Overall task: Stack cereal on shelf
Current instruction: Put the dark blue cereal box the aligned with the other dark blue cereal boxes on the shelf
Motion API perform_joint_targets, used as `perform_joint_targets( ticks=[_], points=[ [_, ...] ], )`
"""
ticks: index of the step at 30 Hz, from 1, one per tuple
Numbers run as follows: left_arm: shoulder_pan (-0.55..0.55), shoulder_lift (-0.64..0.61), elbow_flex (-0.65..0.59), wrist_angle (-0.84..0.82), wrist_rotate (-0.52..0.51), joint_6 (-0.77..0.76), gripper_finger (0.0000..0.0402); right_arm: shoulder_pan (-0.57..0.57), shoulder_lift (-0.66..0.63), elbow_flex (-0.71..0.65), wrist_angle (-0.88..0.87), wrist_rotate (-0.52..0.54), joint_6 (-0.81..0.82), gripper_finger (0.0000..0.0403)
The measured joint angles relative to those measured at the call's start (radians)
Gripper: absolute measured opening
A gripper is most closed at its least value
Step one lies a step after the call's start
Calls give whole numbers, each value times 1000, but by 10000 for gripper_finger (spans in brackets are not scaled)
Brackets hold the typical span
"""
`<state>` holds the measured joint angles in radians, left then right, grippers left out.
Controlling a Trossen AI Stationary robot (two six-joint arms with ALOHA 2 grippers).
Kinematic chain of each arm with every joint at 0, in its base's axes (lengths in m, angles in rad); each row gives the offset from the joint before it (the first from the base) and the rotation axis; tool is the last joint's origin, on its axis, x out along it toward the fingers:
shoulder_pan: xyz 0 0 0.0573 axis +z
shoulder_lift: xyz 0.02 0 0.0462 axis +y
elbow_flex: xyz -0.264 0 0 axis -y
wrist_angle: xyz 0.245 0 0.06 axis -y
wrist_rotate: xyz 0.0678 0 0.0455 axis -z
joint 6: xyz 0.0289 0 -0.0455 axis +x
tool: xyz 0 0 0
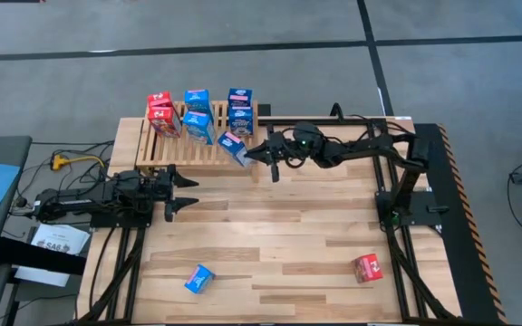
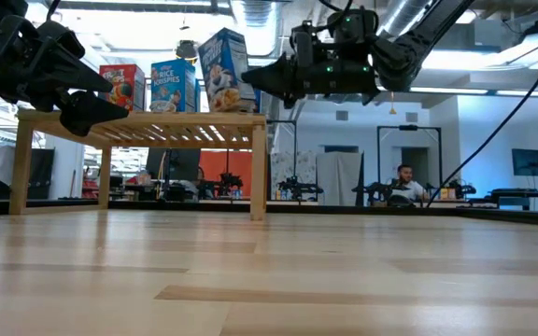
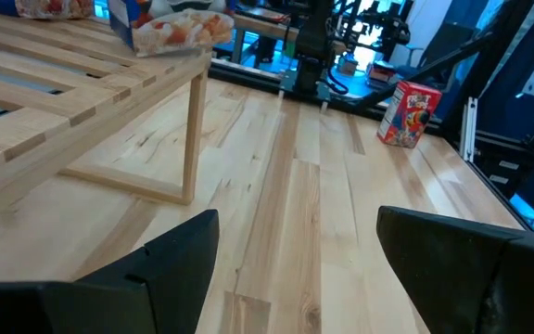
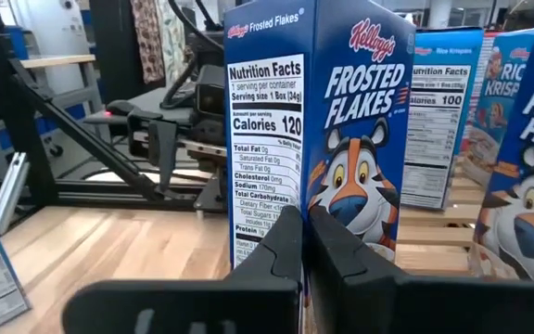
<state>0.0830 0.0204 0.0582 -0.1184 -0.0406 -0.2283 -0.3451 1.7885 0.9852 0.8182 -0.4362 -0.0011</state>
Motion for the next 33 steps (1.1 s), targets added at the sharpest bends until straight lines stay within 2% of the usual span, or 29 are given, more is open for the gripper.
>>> perform_joint_targets(
  ticks=[5,14,21,28,33],
  points=[
    [0,0,0,0,0,0,283,-8,0,0,-21,0,0,32],
    [0,0,0,0,0,0,283,-11,0,0,-60,37,31,109],
    [0,0,0,0,0,0,283,-11,-2,0,-76,63,85,150],
    [0,0,0,0,0,0,283,-11,-9,0,-94,68,133,163],
    [0,0,0,0,0,0,283,-11,-113,0,-236,103,96,164]
  ],
)
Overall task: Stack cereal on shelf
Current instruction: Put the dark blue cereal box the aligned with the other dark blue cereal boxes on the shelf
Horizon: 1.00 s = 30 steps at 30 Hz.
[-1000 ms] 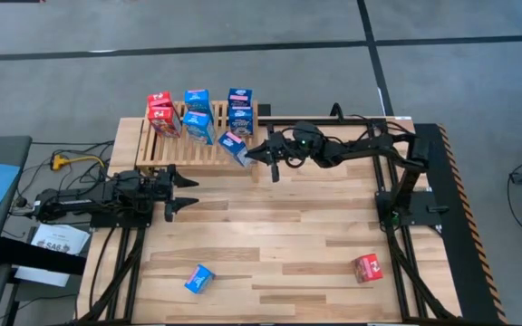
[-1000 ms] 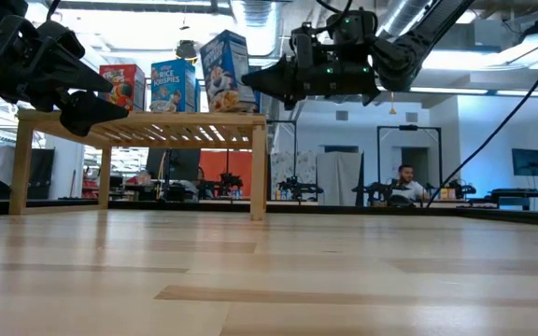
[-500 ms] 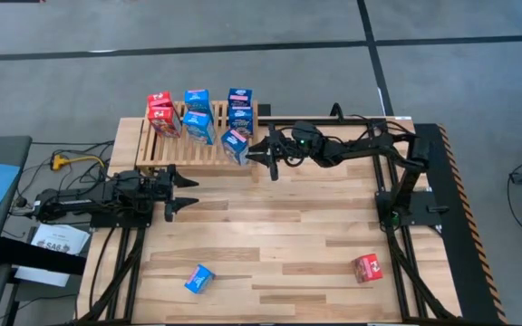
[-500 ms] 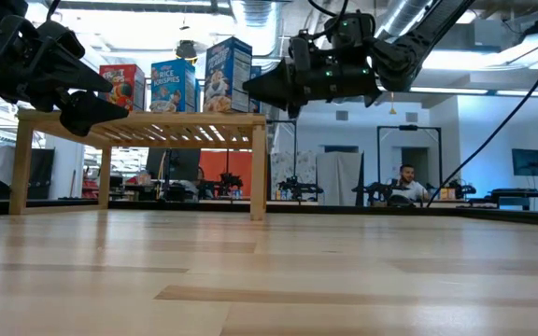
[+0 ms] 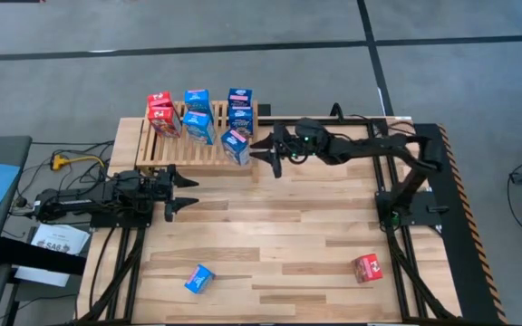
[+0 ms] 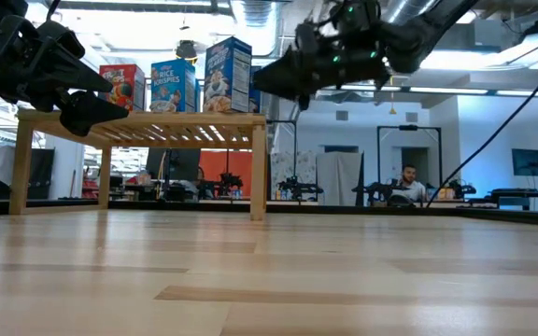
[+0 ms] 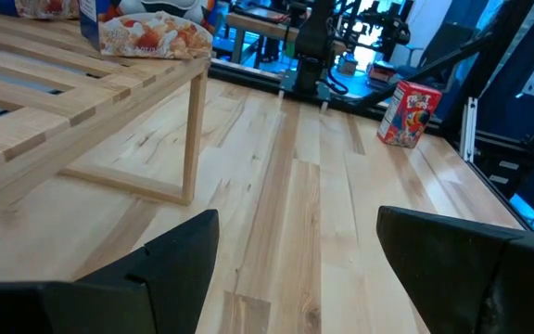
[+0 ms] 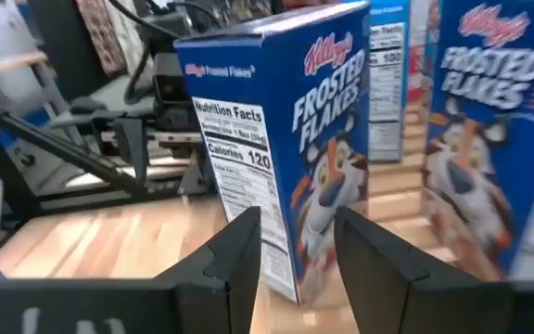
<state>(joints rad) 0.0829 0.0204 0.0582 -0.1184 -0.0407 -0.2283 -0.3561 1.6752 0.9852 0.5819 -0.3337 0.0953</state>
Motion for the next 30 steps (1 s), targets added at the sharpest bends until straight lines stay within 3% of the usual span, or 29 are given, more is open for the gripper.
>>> perform_joint_targets(
  ticks=[7,13,21,30],
  points=[
    [0,0,0,0,0,0,283,31,-157,0,-227,57,-51,164],
    [0,0,0,0,0,0,283,148,-178,0,-264,115,-20,164],
    [0,0,0,0,0,0,283,320,-30,13,-69,313,-36,164],
    [0,0,0,0,0,0,283,335,140,124,2,389,-75,164]
  ],
)
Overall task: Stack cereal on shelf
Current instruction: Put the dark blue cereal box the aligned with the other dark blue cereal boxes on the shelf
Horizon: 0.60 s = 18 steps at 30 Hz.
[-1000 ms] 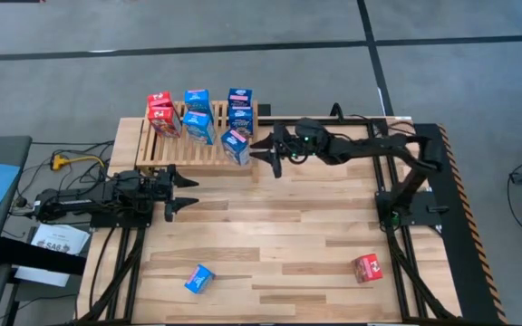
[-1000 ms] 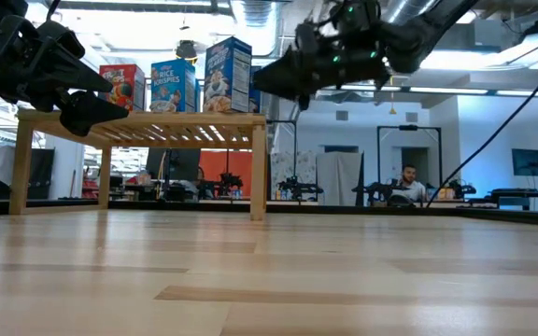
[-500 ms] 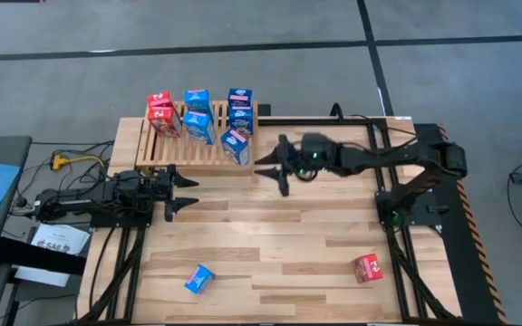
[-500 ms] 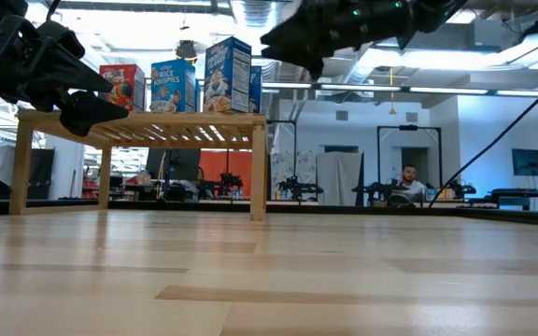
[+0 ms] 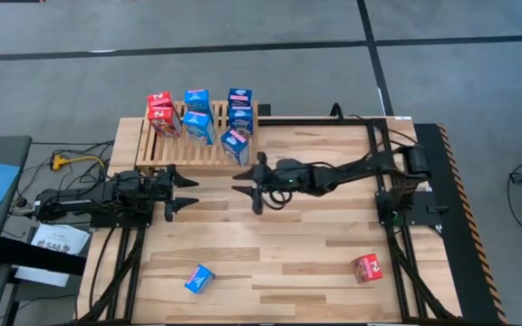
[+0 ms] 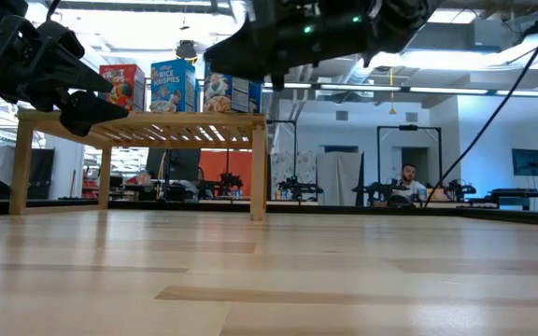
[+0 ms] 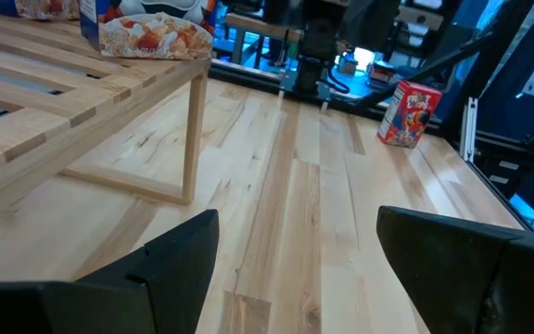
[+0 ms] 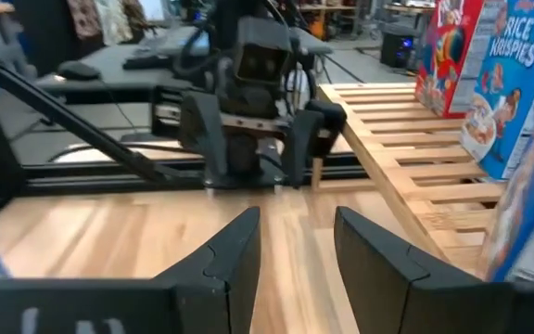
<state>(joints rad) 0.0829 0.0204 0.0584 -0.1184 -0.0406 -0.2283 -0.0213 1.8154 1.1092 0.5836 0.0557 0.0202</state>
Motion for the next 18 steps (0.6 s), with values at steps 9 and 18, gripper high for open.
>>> perform_joint_targets(
  ticks=[9,18],
  points=[
    [0,0,0,0,0,0,283,-30,56,50,-15,110,32,164],
    [0,0,0,0,0,0,283,-54,56,49,-51,200,66,164]
  ],
)
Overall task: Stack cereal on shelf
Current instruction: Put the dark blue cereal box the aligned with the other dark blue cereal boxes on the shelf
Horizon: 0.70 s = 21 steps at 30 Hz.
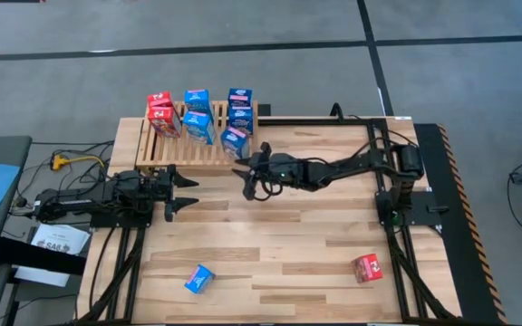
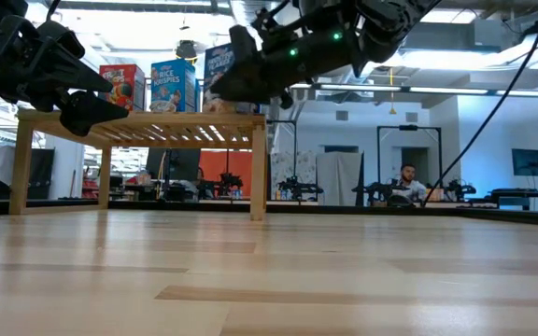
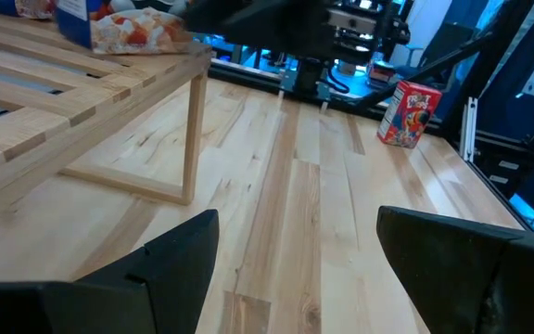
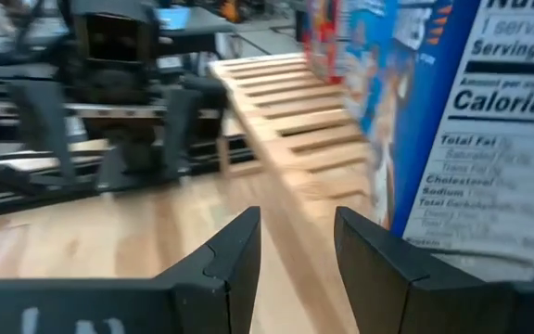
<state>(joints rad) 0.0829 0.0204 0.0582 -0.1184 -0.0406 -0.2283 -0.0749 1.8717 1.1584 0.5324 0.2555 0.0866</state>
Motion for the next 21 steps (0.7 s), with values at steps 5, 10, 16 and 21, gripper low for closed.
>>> perform_joint_targets(
  ticks=[5,10,16,21],
  points=[
    [0,0,0,0,0,0,283,-1,0,0,-3,58,3,164],
    [0,0,0,0,0,0,283,4,0,0,-1,63,3,164],
    [0,0,0,0,0,0,283,39,0,0,30,67,-9,164],
    [0,0,0,0,0,0,283,40,0,0,25,142,-32,164]
  ],
)
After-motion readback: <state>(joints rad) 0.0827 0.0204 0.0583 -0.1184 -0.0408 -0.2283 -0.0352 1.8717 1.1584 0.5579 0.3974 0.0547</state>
